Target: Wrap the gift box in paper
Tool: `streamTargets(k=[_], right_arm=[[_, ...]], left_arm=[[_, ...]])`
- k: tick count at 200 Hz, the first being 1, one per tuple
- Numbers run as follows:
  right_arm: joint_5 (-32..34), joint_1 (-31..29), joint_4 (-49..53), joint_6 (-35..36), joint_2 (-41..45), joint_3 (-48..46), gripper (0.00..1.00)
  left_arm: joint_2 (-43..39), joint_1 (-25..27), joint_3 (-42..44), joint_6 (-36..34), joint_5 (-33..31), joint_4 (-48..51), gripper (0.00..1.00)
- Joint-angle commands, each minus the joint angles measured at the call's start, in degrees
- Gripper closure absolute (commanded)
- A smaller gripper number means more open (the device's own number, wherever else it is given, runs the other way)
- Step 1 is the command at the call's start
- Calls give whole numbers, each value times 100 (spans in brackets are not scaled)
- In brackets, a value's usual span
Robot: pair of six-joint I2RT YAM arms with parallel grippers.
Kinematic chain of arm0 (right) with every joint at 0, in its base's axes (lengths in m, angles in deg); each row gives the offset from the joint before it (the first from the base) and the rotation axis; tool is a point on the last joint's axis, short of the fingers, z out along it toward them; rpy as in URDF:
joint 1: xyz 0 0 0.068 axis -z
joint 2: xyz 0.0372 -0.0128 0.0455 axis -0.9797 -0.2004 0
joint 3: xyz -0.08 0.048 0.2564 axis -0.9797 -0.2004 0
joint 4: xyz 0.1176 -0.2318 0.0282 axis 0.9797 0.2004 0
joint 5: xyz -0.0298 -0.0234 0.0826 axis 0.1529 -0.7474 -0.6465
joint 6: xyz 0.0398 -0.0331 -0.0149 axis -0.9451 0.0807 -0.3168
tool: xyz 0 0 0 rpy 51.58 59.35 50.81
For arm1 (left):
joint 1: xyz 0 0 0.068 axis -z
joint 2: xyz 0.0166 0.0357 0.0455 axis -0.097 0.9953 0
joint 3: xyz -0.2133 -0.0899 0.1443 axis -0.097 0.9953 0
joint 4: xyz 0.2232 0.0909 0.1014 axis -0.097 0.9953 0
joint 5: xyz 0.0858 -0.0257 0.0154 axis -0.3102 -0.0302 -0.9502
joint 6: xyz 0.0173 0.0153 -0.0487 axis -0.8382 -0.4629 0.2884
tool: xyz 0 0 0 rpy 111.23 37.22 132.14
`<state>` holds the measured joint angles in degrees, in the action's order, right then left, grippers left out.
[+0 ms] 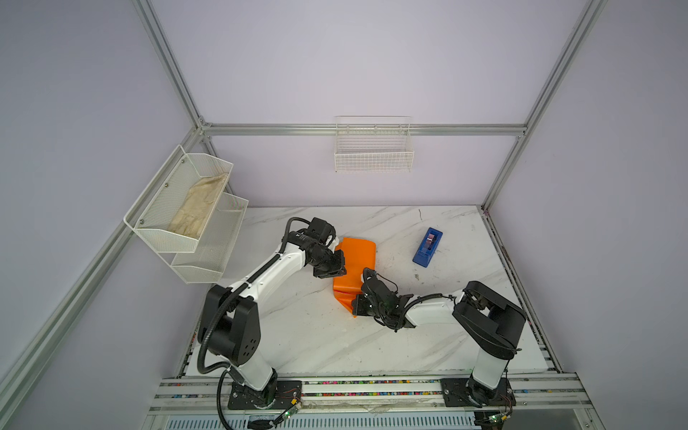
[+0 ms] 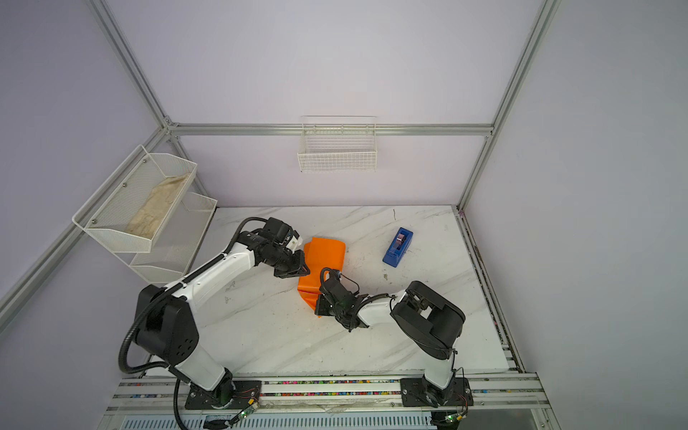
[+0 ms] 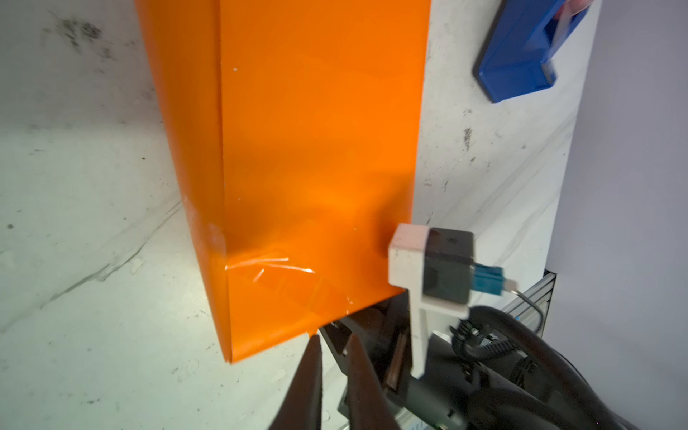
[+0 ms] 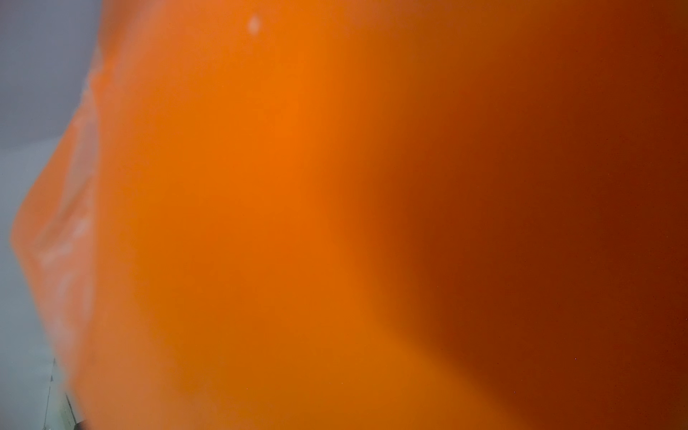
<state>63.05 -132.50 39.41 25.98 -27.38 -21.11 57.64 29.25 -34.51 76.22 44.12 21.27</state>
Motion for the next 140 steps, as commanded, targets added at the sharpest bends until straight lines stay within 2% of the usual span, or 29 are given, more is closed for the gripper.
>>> streamTargets(k=[1, 36, 50, 80, 122, 140], right_arm=[[91, -25, 190, -58, 38, 49, 100], [248, -25, 155, -157, 88, 72, 100], [315, -25, 173, -166, 107, 110, 100], [338, -31, 208, -181, 66, 219, 100], [305, -29, 218, -170, -2, 296, 100], [321, -30, 242, -174, 10, 301, 100]], left_arm=[[-869, -39, 718, 550, -94, -136, 83], [-1890, 57, 2590, 1472, 340, -1238, 85], [-2032, 121, 3299, 1841, 625, -1774, 86], [-1990, 267, 4739, 2906, 1087, -3704, 85], [-1307, 330, 5403, 3545, 1201, -5367, 84], [-1034, 330, 5605, 3849, 1193, -6124, 78]])
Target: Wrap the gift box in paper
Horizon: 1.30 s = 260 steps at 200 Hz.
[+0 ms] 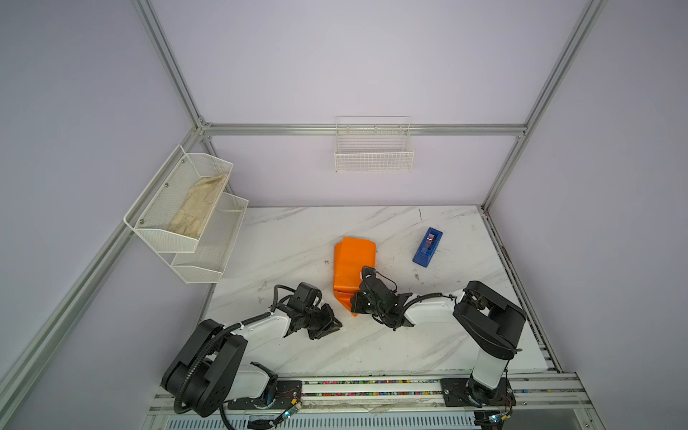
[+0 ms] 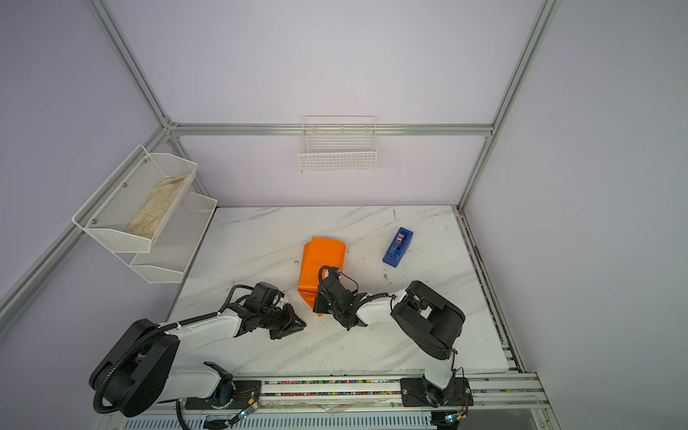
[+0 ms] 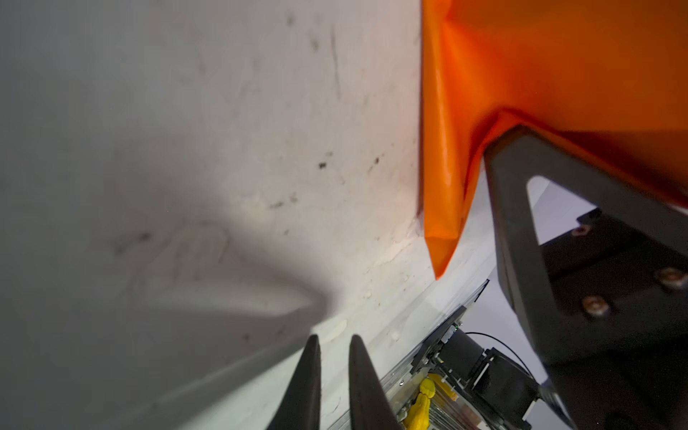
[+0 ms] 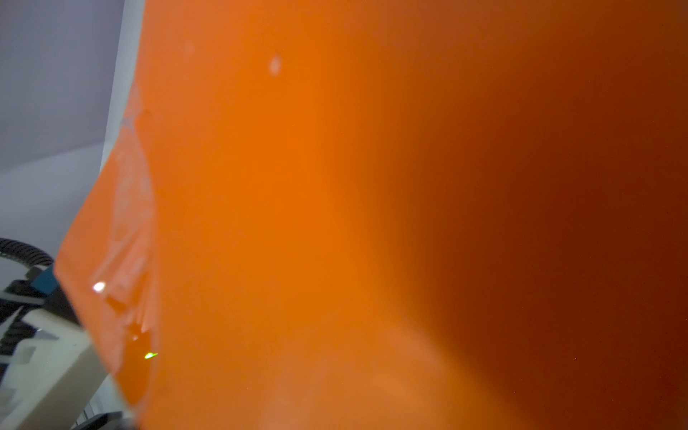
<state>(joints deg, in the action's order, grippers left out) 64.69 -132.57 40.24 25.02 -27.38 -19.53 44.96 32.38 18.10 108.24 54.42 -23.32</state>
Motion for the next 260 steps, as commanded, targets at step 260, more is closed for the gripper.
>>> streamTargets(k=[260], right_arm=[[104, -24, 289, -68, 21, 181, 100]], left_arm=[[1456, -290, -80, 842, 31, -2774, 95]])
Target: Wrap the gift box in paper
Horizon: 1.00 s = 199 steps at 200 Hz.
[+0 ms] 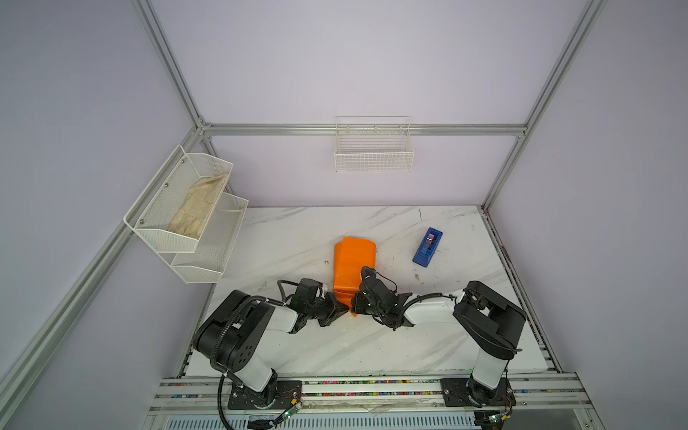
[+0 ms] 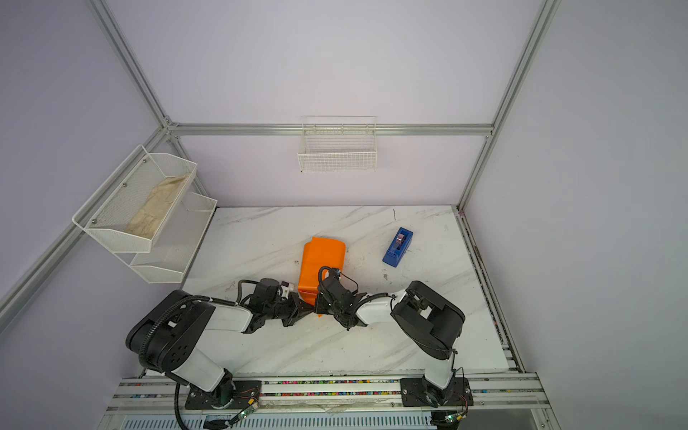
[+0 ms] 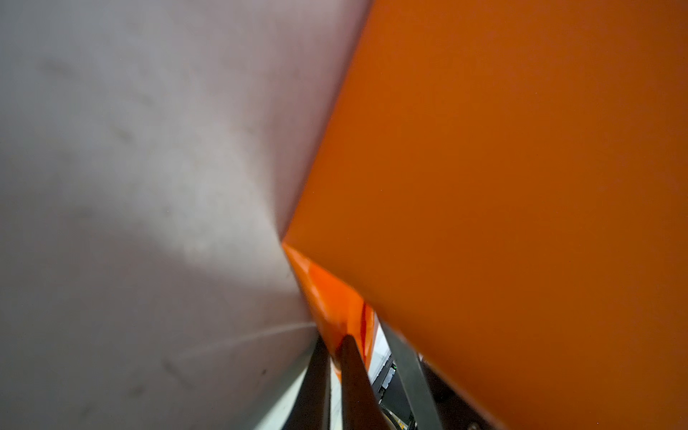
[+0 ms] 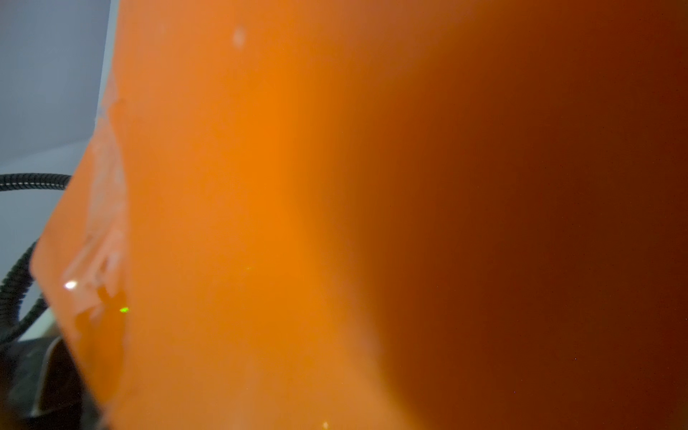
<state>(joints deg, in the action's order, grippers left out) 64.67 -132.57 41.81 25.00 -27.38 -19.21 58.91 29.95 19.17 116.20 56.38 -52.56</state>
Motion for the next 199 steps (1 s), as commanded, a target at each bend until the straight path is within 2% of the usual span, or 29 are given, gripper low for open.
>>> streamTargets(k=[1, 14, 74, 148, 178, 199], right_arm=[[106, -21, 134, -63, 25, 149, 100], [106, -23, 131, -65, 29, 151, 100], [80, -25, 354, -128, 380, 76, 100], [-232, 6, 309, -1090, 1454, -814, 97], [-749, 50, -496, -1958, 1612, -1358, 86], [-1011, 78, -1406, -2740, 1572, -1763, 67]], left_arm=[[51, -48, -186, 47, -165, 152, 96], [8, -61, -211, 44, -161, 163, 100], [-427, -113, -381, -16, -183, 548, 100], [-578, -171, -406, 107, -113, 584, 100], [-625, -171, -388, 212, -69, 509, 100], [-660, -173, -401, 259, -54, 490, 100]])
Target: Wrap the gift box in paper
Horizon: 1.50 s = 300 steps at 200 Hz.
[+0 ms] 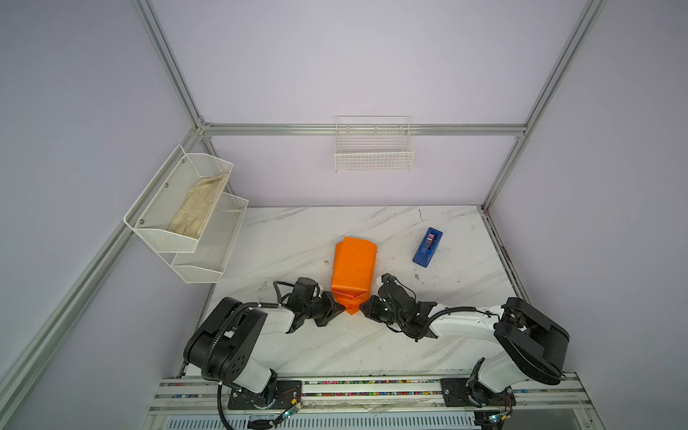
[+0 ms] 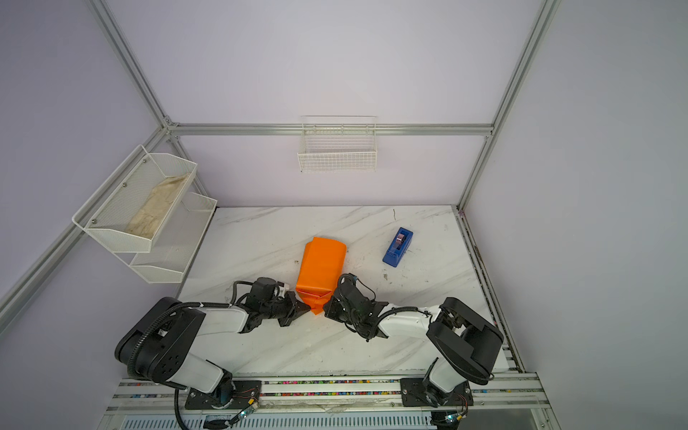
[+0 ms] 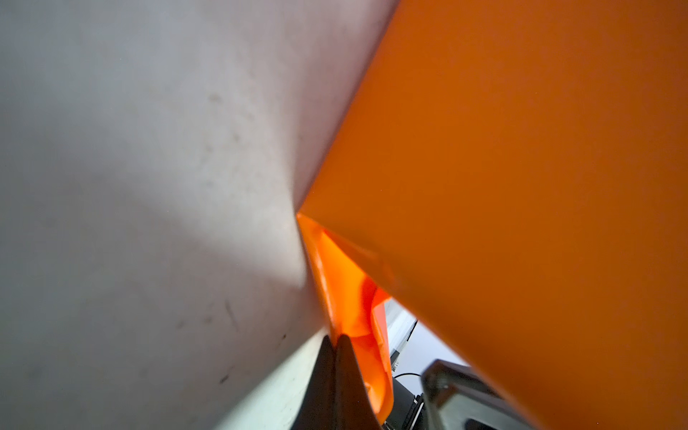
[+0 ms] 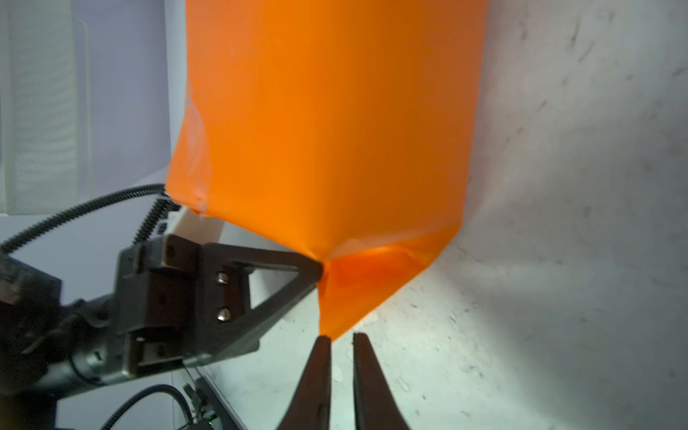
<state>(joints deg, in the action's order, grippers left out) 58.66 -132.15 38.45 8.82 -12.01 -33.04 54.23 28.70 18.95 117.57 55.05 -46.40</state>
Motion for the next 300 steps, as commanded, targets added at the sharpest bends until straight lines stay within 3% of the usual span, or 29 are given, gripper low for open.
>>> streamTargets(k=[1, 41, 109, 170, 226, 236, 259, 279, 300], right_arm=[[-414, 41, -1107, -1172, 33, -398, 67], [-670, 198, -2612, -2274, -477, -844, 49], [-835, 456, -4989, -3727, -1751, -1175, 48], [-989, 458, -6844, -4666, -3002, -1225, 73], [-903, 458, -7042, -4807, -3053, -1403, 95], [-893, 458, -7036, -4798, -3051, -1419, 99], [-849, 457, -7045, -4798, -3046, -1536, 100], [-822, 458, -7036, -4764, -2964, -1679, 100], [-876, 458, -7021, -4744, -2905, -1802, 100]], left_arm=[[-198, -47, -381, 126, 76, -128, 100], [-264, -46, -328, 215, 113, -159, 100], [-341, -46, -256, 273, 106, -177, 100], [-432, -13, -211, 329, 60, -175, 100], [-544, 7, -284, 258, 43, -19, 100], [-584, -2, -416, 82, 22, 284, 100], [-1170, -19, -1007, -727, -261, 1535, 81], [-1411, -28, -1829, -1869, -662, 2883, 72], [-1367, -37, -2800, -3207, -961, 4044, 71]])
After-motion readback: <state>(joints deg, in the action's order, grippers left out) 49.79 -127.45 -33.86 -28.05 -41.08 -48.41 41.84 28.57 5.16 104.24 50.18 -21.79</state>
